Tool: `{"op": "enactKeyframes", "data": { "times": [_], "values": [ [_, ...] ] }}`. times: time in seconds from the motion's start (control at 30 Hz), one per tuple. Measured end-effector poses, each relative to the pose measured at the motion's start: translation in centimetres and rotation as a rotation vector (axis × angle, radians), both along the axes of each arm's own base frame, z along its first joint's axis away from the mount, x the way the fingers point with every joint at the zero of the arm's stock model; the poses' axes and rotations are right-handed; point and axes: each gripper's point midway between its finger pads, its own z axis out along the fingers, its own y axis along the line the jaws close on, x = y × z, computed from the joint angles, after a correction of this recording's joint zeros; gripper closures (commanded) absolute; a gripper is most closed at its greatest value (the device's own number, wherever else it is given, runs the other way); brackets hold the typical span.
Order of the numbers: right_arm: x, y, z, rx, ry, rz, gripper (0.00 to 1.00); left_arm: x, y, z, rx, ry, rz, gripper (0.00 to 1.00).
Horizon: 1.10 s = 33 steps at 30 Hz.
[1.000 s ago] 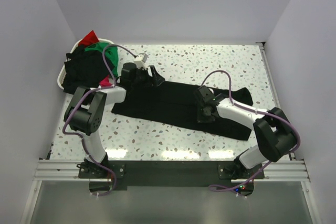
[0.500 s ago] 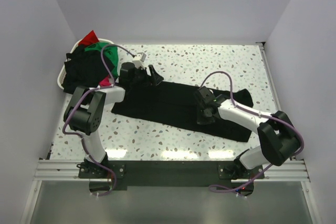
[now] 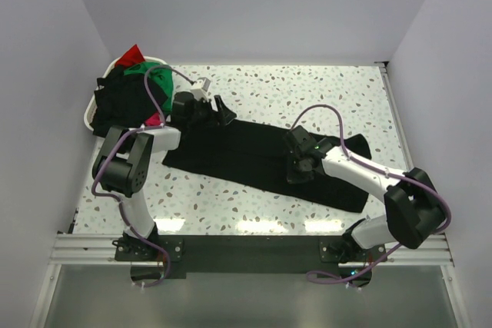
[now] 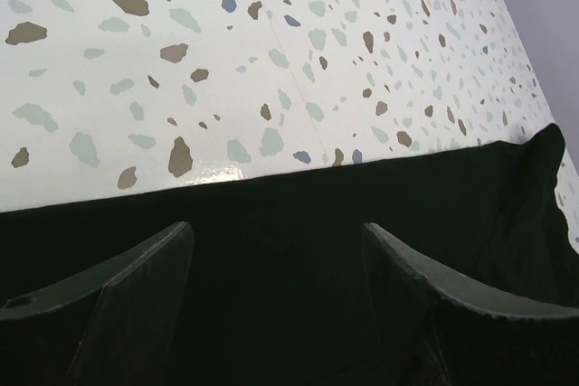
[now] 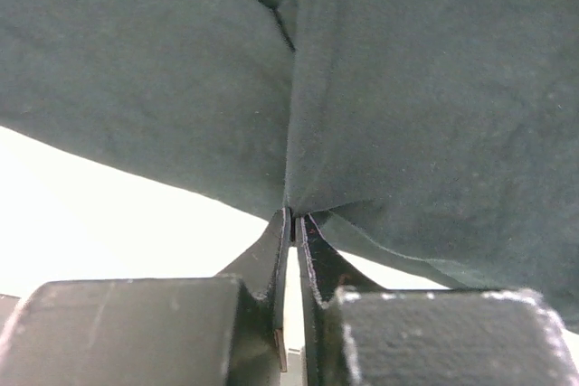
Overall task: Fold and stack the t-shirts
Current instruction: Fold the tshirt
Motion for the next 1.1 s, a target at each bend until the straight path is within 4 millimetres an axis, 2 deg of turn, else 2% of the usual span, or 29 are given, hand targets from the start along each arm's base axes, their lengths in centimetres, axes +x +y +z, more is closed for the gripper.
{"op": "enactKeyframes", "data": {
  "times": [0.17, 0.3, 0.33, 0.43, 0.57, 0.67, 0.87, 1.1],
  "values": [
    [0.0, 0.8, 0.3, 0.044, 0.003, 0.006, 0.88, 0.0, 0.3, -0.1, -0.006, 0.007, 0.006, 0.20],
    [0.1, 1.4, 1.4, 0.090, -0.023, 0.003, 0.72, -0.1, 0.3, -0.1, -0.007, 0.007, 0.004, 0.20],
    [0.1, 1.5, 1.9, 0.105, -0.033, 0.004, 0.65, 0.0, 0.3, -0.1, -0.008, 0.007, 0.004, 0.20],
    [0.3, 1.8, 3.1, 0.140, -0.068, -0.001, 0.56, 0.0, 0.4, -0.1, -0.009, 0.006, 0.005, 0.20],
    [0.5, 1.6, 3.9, 0.146, -0.098, -0.014, 0.51, 0.1, 0.4, 0.0, -0.011, 0.000, 0.007, 0.20],
    [0.6, 0.4, 3.8, 0.095, -0.115, -0.039, 0.47, 0.1, 0.4, 0.0, -0.011, -0.001, 0.007, 0.20],
    [1.6, -2.1, 3.4, 0.015, -0.142, -0.117, 0.47, 0.2, 0.5, 0.0, -0.008, -0.001, 0.011, 0.20],
    [3.2, -8.1, 1.4, -0.057, -0.119, -0.305, 0.47, 0.2, 0.5, 0.0, -0.008, 0.000, 0.011, 0.20]
  ]
}}
